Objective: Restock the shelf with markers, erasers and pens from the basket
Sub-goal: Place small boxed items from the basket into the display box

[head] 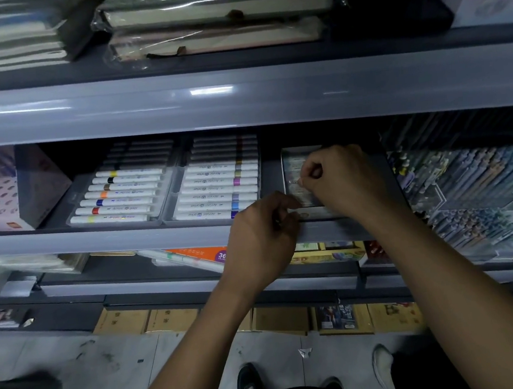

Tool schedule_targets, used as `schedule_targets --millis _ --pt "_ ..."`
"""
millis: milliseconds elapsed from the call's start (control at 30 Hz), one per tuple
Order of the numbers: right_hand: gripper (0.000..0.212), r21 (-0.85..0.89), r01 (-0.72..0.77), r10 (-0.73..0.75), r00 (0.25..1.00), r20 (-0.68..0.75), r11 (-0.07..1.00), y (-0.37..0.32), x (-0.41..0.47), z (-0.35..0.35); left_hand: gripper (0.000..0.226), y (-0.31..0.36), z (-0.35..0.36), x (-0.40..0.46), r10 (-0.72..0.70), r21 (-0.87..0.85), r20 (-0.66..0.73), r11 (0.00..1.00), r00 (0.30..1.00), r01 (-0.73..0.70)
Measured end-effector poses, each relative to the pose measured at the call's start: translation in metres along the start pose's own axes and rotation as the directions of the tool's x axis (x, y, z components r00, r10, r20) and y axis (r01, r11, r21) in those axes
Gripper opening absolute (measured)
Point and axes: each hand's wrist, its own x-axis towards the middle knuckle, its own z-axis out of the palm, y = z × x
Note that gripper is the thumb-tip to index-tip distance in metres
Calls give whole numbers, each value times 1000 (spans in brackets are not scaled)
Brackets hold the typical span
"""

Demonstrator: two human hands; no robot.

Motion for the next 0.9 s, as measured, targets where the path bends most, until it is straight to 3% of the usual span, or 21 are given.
schedule_targets --millis 133,333,700,900 --pt "7 21 20 -20 1000 3 1000 2 -2 1 19 2 -1 -3 12 16 -8 1000 1000 -12" --pt "12 26 195 -193 978 -83 980 -2 -15 4 23 7 -11 -21 -27 55 -77 998 997 31" --pt "16 131 437 -402 887 -228 890 -71 -88 24 17 -32 -70 -103 -235 302 -293 897 927 323" --pt "13 178 448 -446 893 -54 876 -144 -136 66 20 -71 -129 -169 -253 416 -338 824 906 385"
